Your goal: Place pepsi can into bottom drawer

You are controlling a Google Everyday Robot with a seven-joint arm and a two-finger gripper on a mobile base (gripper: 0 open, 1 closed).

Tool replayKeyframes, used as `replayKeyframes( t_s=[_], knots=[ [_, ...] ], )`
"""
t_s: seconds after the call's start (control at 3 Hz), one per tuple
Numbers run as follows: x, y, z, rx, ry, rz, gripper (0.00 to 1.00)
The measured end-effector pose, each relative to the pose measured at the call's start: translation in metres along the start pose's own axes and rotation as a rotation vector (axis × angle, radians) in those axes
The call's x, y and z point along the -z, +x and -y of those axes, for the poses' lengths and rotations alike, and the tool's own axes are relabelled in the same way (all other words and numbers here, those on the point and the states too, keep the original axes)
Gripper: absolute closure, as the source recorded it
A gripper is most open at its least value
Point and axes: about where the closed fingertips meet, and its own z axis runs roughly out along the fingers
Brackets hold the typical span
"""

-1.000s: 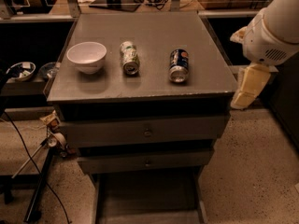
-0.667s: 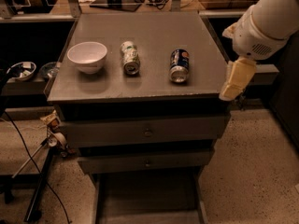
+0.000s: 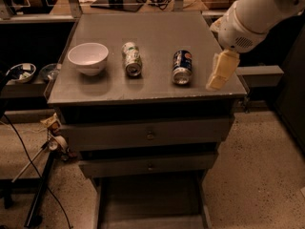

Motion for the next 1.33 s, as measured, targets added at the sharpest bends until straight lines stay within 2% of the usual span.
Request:
replayKeyframes(
  t_s=[0.33, 0.67, 1.0, 1.33],
  knots=[
    [-0.004, -0.004, 0.003, 0.007, -0.002, 0.01, 0.0],
    [-0.011, -0.011, 0.013, 0.046, -0.011, 0.032, 0.0],
    [-0.024, -0.025, 0.021, 0.115, -0.036, 0.031, 0.0],
    [-0.025, -0.029, 0.022, 0.125, -0.039, 0.034, 0.0]
  ],
)
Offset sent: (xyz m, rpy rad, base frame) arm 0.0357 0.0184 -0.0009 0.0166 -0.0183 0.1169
